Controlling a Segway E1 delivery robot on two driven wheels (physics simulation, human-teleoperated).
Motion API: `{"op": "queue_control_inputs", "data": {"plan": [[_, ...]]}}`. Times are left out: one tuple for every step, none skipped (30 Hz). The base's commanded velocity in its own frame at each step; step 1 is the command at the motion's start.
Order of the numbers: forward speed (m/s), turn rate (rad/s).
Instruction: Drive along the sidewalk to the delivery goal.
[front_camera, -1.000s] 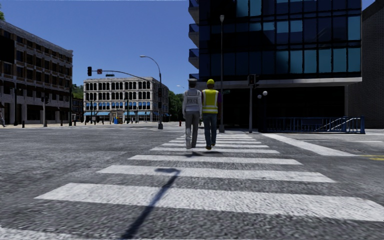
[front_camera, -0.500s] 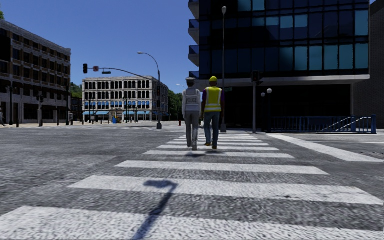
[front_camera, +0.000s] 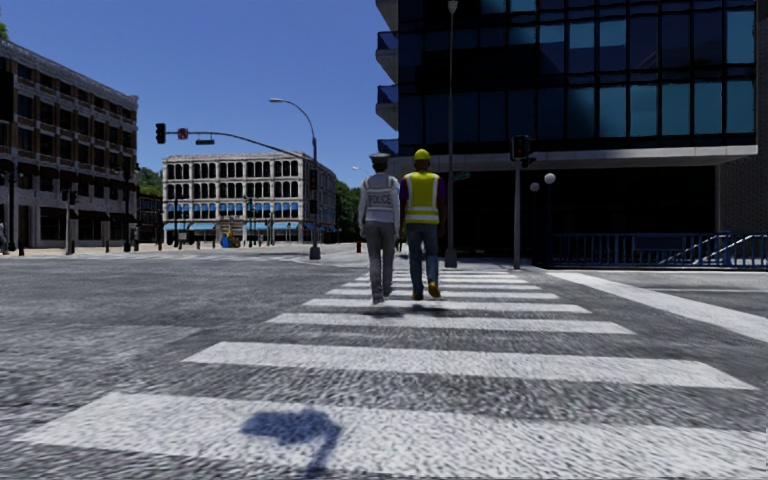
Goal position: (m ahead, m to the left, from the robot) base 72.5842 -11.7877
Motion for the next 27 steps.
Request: {"op": "queue_control_inputs", "data": {"plan": [[1.47, 0.00], [1.47, 0.00], [1.47, 0.00], [1.47, 0.00], [1.47, 0.00], [1.47, 0.00], [1.47, 0.00], [1.47, 0.00], [1.47, 0.00], [1.47, 0.00], [1.47, 0.00], [1.47, 0.00], [1.47, 0.00], [1.47, 0.00], [1.47, 0.00], [1.47, 0.00], [1.47, 0.00], [1.47, 0.00], [1.47, 0.00], [1.47, 0.00], [1.47, 0.00], [1.47, 0.00], [1.47, 0.00], [1.47, 0.00], [1.47, 0.00], [1.48, 0.00], [1.48, 0.00]]}}
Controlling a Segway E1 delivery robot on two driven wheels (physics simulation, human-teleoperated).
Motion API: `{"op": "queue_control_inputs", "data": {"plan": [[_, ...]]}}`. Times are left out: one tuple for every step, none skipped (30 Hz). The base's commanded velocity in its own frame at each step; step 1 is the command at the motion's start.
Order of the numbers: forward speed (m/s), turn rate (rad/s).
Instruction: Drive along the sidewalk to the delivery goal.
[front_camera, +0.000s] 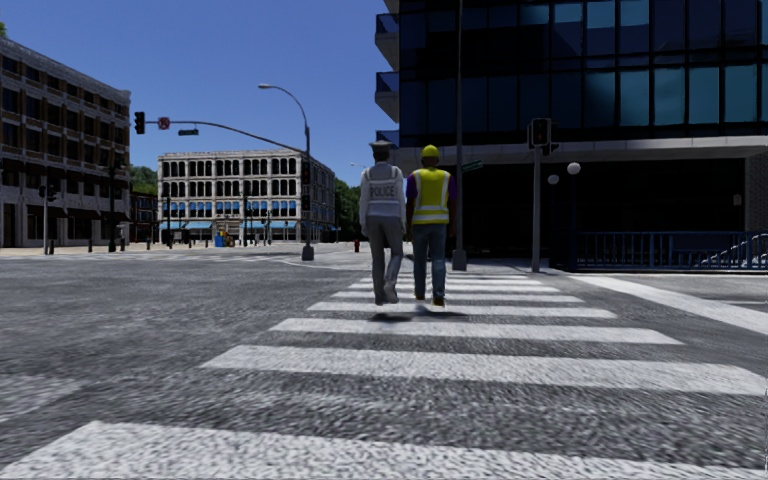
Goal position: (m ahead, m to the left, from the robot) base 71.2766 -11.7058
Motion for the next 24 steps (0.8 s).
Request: {"op": "queue_control_inputs", "data": {"plan": [[1.48, 0.00], [1.49, 0.00], [1.51, 0.00], [1.51, 0.00], [1.51, 0.00], [1.51, 0.00], [1.51, 0.00], [1.51, 0.00], [1.51, 0.00], [1.51, 0.00], [1.51, 0.00], [1.51, 0.00], [1.51, 0.00], [1.51, 0.00], [1.51, 0.00], [1.51, 0.00], [1.51, 0.00], [1.51, 0.00], [1.50, 0.00], [1.49, 0.00], [1.49, 0.00], [1.49, 0.00], [1.49, 0.00], [1.49, 0.00]]}}
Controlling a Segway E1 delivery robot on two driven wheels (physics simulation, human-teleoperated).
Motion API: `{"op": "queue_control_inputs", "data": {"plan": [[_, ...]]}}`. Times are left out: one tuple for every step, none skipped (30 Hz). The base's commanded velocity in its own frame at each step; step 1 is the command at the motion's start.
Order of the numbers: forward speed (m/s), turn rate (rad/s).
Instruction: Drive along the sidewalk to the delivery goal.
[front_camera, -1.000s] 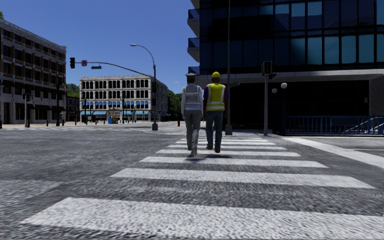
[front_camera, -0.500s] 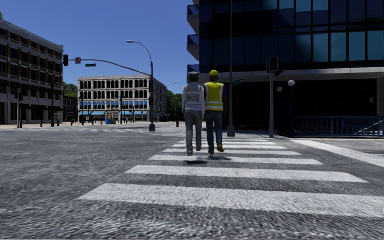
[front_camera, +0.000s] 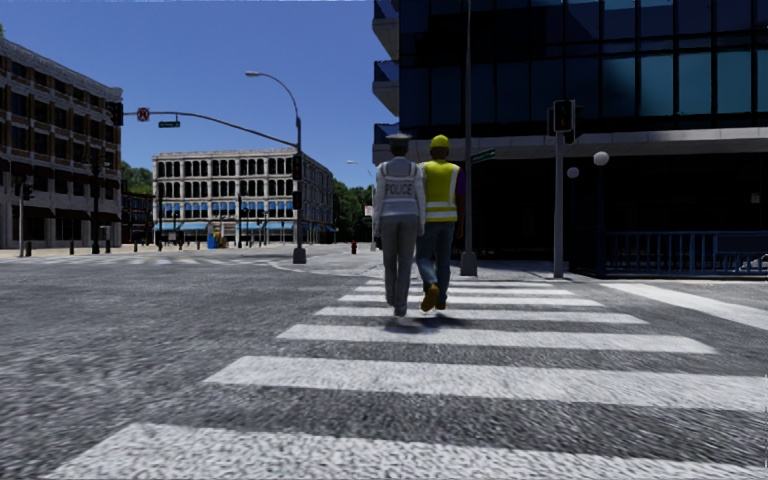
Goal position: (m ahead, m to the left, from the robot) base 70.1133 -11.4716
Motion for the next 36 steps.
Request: {"op": "queue_control_inputs", "data": {"plan": [[1.49, 0.00], [1.49, 0.00], [1.49, 0.00], [1.49, 0.00], [1.49, 0.00], [1.48, 0.00], [1.48, 0.00], [1.48, 0.00], [1.48, 0.00], [1.48, 0.00], [1.48, 0.00], [1.48, 0.00], [1.48, 0.00], [1.48, 0.00], [1.48, 0.00], [1.48, 0.00], [1.48, 0.00], [1.48, 0.00], [1.47, 0.00], [1.45, 0.00], [1.45, 0.00], [1.35, 0.00], [1.22, 0.00], [1.16, 0.00], [1.16, 0.00], [1.14, 0.00], [1.13, 0.00], [1.13, 0.00], [1.13, 0.00], [1.13, 0.00], [1.13, 0.00], [1.13, 0.00], [1.13, 0.00], [1.13, 0.00], [1.13, 0.00], [1.11, 0.00]]}}
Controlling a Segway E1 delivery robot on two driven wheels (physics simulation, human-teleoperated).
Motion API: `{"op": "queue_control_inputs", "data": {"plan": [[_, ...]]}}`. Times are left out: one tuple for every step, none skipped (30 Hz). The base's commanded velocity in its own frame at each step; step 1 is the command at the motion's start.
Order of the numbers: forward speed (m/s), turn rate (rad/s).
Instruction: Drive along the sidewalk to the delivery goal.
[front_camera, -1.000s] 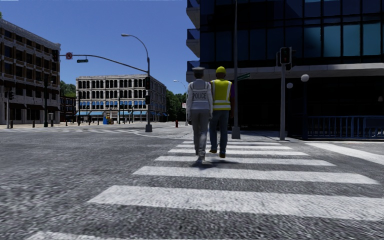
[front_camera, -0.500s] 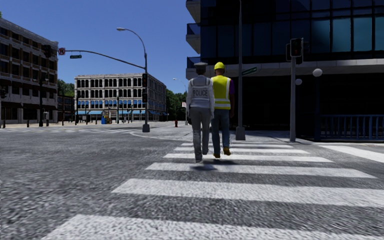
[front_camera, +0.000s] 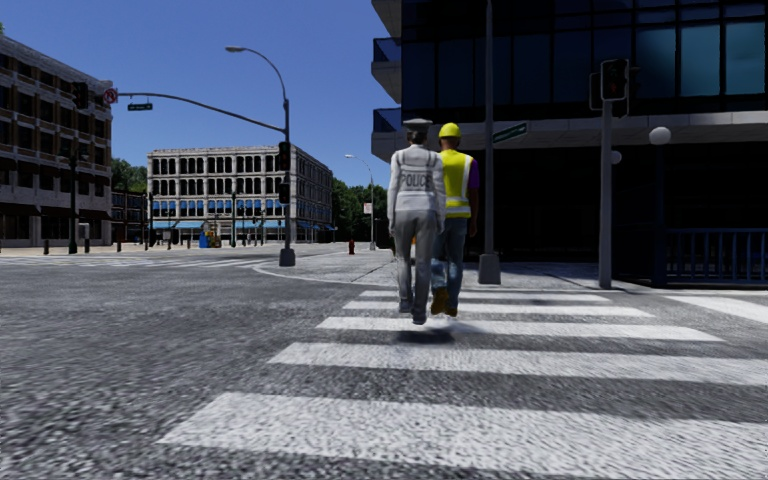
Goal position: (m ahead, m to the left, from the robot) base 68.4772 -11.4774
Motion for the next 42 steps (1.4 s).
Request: {"op": "queue_control_inputs", "data": {"plan": [[1.11, 0.00], [1.11, 0.00], [1.11, 0.00], [1.11, 0.00], [1.12, 0.00], [1.25, 0.00], [1.28, 0.00], [1.28, 0.00], [1.29, 0.00], [1.29, 0.00], [1.29, 0.00], [1.29, 0.00], [1.29, 0.00], [1.29, 0.00], [1.29, 0.00], [1.29, 0.00], [1.29, -0.03], [1.26, -0.13], [1.26, -0.13], [1.20, -0.16], [1.17, -0.17], [1.16, -0.19], [1.16, -0.19], [1.15, -0.26], [1.14, -0.28], [1.14, -0.29], [1.14, -0.29], [1.14, -0.29], [1.14, -0.29], [1.14, -0.29], [1.14, -0.29], [1.14, -0.29], [1.14, -0.29], [1.14, -0.29], [1.14, -0.29], [1.14, -0.29], [1.14, -0.29], [1.14, -0.29], [1.14, -0.29], [1.14, -0.29], [1.14, -0.29], [1.14, -0.29]]}}
